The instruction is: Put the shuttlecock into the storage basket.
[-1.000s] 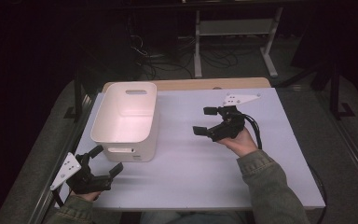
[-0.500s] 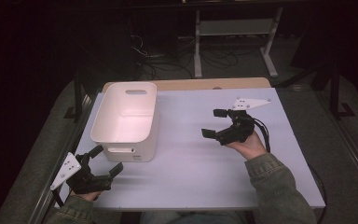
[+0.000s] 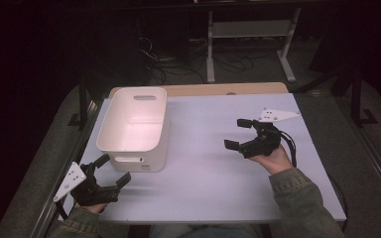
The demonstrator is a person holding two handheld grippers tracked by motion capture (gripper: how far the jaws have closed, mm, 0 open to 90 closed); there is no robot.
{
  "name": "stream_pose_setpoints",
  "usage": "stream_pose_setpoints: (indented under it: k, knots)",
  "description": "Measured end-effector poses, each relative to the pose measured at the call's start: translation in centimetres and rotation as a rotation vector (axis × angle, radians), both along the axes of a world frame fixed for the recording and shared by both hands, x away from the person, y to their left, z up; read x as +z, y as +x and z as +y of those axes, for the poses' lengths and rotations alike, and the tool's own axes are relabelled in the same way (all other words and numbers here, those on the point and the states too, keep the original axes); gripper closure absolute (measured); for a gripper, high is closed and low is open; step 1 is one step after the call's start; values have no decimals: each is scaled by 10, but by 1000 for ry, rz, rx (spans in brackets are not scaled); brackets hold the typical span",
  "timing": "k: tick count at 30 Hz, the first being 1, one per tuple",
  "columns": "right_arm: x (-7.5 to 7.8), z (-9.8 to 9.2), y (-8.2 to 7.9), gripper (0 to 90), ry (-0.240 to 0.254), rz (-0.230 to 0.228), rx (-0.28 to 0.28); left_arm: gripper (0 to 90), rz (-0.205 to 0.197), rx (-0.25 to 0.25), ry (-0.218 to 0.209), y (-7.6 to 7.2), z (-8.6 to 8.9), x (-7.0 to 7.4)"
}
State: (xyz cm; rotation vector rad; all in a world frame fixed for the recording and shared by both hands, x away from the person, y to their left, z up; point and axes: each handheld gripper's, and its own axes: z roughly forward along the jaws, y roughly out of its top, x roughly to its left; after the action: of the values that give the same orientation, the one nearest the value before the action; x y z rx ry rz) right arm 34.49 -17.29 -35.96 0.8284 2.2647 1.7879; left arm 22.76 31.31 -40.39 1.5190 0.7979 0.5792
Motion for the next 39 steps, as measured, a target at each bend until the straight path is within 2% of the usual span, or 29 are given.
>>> stream_pose_setpoints:
  k: [15,20,26,39]
  knots:
    - [-14,-20,-10,0,-9,21,-42,0,-1,3,-3,0,0,0]
    - [-18,-26,-12,0,-9,10,-58,0,-2,4,-3,0,1,0]
    - [-23,-33,-16,0,-12,15,-74,0,-4,4,12,0,2,0]
    - [-33,-46,-25,0,-14,15,-111,0,-4,4,12,0,2,0]
